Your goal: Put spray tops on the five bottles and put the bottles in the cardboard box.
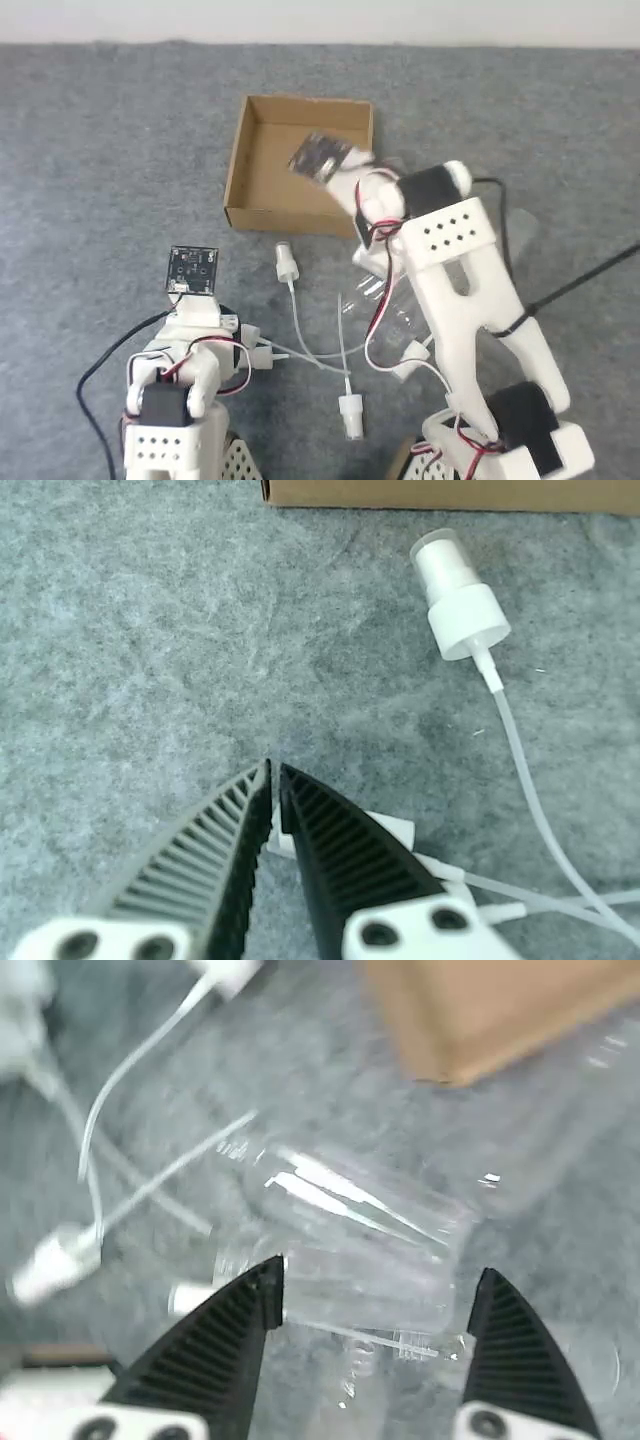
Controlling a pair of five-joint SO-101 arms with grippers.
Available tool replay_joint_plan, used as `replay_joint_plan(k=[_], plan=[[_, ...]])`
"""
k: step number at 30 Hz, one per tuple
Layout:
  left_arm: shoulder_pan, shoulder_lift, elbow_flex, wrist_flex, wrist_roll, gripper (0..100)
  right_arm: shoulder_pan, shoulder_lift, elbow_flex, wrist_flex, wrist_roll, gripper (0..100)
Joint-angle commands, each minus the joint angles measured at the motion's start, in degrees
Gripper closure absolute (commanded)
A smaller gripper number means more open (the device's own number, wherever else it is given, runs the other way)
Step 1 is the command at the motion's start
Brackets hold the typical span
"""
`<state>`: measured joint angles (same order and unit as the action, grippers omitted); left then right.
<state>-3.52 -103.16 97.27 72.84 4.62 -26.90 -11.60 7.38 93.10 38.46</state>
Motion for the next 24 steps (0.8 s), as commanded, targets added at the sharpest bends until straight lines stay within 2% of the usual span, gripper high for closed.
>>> replay_joint_plan(k=[1,8,14,20,24], plan=[[0.0,-1.1,-0.7,-0.4,-0.4,99,-1.4,-3.4,1.7,0.0,8.2,73.5],[0.0,-1.1,-0.7,-0.4,-0.4,99,-2.8,-3.4,7.6,-1.7,19.3,73.5],[0.0,-1.1,-0.7,-0.4,-0.4,99,-2.8,-3.4,13.3,-10.4,20.0,73.5],[0.0,-1.1,-0.7,-0.4,-0.4,99,-2.6,-3.3,18.3,-14.5,24.0,73.5],[0.0,-1.1,-0.7,-0.4,-0.4,99,-2.6,-3.3,21.5,-17.4,24.0,73.5]])
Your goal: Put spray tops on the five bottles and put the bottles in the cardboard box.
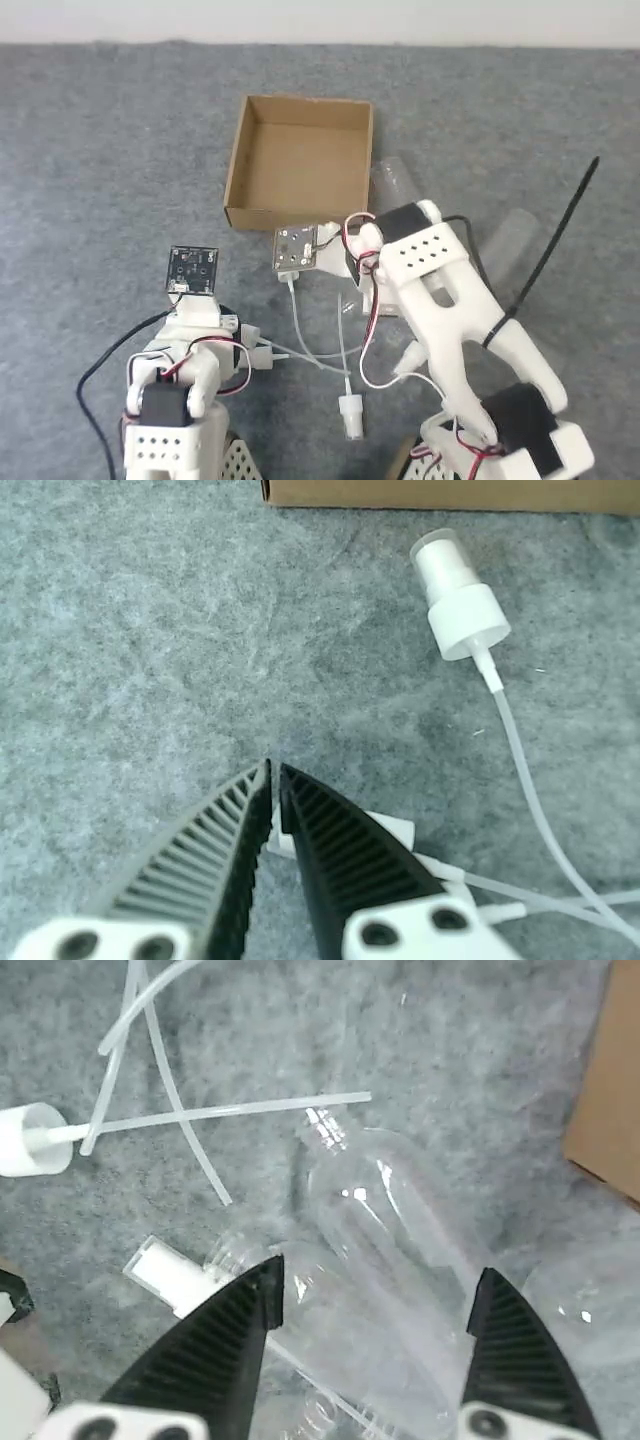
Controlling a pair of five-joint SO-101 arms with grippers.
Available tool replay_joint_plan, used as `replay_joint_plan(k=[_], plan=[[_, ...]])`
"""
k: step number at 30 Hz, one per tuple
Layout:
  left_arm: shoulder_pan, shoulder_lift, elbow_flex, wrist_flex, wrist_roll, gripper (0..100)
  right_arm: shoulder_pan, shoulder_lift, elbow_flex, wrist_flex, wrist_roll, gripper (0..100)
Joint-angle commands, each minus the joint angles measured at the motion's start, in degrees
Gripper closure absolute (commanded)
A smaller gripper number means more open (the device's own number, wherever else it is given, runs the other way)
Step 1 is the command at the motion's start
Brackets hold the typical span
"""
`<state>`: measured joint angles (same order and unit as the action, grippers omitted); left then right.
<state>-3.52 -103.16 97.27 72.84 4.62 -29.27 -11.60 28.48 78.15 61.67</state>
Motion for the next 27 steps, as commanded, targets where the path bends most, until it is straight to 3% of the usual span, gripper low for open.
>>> replay_joint_plan(k=[1,27], plan=[[0.0,-1.1,-0.7,-0.4,-0.4,99,-0.2,-3.2,1.3,-3.4,0.8,73.5],[0.0,-1.1,-0.7,-0.4,-0.4,99,-0.1,13.0,2.2,-17.9,-1.8,73.7]])
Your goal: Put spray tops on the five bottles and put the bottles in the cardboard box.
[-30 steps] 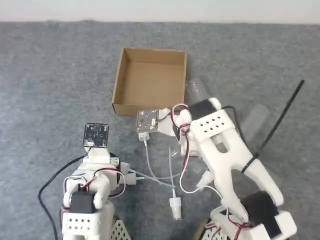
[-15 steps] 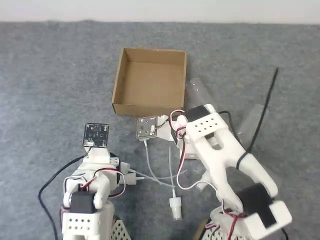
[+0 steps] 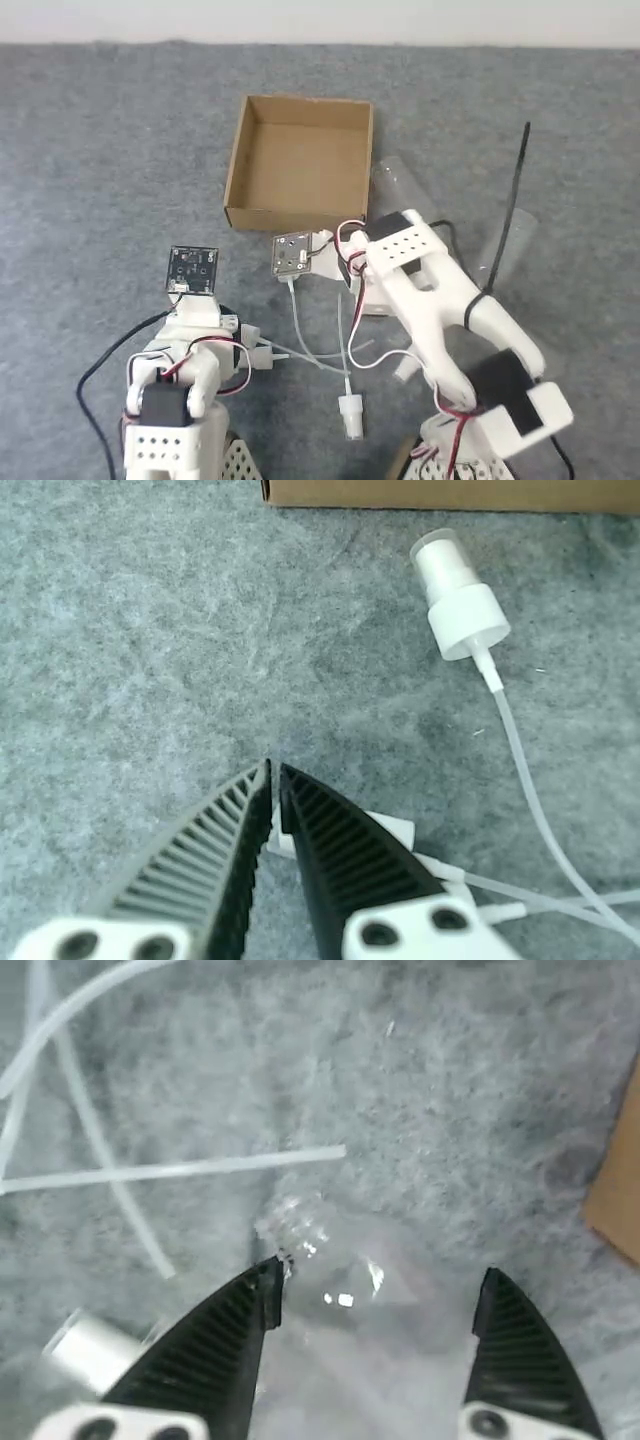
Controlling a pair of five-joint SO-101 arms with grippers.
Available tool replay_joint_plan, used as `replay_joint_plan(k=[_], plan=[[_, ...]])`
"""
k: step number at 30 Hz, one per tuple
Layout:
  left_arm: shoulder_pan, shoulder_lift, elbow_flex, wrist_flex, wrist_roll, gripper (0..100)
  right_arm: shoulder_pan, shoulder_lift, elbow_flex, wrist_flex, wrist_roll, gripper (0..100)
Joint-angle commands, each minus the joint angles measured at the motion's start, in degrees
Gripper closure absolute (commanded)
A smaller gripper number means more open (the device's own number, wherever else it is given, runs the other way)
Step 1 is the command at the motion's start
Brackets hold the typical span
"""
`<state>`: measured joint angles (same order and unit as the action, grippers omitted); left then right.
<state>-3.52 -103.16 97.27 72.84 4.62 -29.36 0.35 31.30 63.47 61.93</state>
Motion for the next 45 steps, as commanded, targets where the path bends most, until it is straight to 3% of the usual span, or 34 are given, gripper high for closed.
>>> replay_joint_plan(k=[1,15,23,30,34,41,45], plan=[[0.0,-1.1,-0.7,-0.4,-0.4,99,0.0,1.3,-0.6,-4.5,-4.1,73.7],[0.0,-1.1,-0.7,-0.4,-0.4,99,-0.4,1.4,-2.2,-8.0,-23.4,73.8],[0.0,-1.1,-0.7,-0.4,-0.4,99,-0.5,1.4,-5.8,-8.0,-41.0,73.8],[0.0,-1.1,-0.7,-0.4,-0.4,99,-0.5,1.4,-6.0,-8.0,-49.5,73.5],[0.0,-1.1,-0.7,-0.4,-0.4,99,-1.1,1.4,-6.4,-6.2,-49.3,71.6],[0.0,-1.1,-0.7,-0.4,-0.4,99,-3.8,1.9,-11.0,1.2,-48.2,55.8],[0.0,-1.1,-0.7,-0.4,-0.4,99,-3.6,1.9,-12.0,2.2,-39.9,56.0]])
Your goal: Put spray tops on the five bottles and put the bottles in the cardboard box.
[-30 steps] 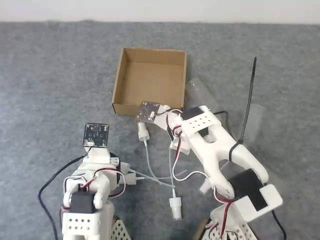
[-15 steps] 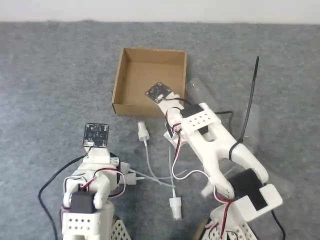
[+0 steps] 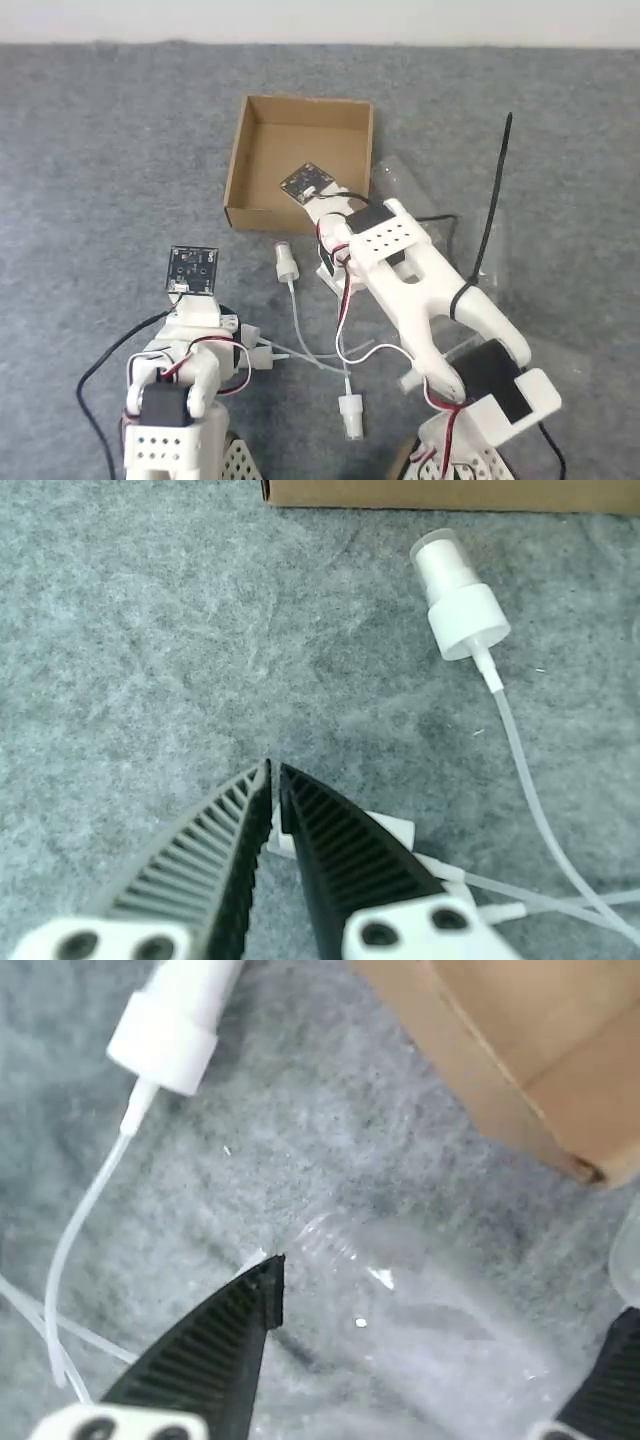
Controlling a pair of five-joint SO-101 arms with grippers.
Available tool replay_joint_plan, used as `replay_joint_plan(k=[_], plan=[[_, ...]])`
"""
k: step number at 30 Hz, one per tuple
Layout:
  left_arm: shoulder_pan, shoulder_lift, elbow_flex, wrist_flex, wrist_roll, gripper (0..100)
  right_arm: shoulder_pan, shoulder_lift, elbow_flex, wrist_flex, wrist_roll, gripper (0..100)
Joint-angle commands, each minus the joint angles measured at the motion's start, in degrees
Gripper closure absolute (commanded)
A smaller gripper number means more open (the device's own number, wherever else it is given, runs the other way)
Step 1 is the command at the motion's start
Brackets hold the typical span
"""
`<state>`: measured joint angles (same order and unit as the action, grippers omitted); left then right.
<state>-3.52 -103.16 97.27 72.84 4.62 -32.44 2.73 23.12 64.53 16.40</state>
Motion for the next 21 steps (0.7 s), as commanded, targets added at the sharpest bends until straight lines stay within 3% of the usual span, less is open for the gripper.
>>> replay_joint_plan(k=[1,21], plan=[[0.0,-1.1,-0.7,-0.4,-0.4,99,-0.3,-0.4,-3.8,1.2,7.5,56.0],[0.0,-1.1,-0.7,-0.4,-0.4,99,3.3,-0.3,-0.9,6.7,33.8,56.0]])
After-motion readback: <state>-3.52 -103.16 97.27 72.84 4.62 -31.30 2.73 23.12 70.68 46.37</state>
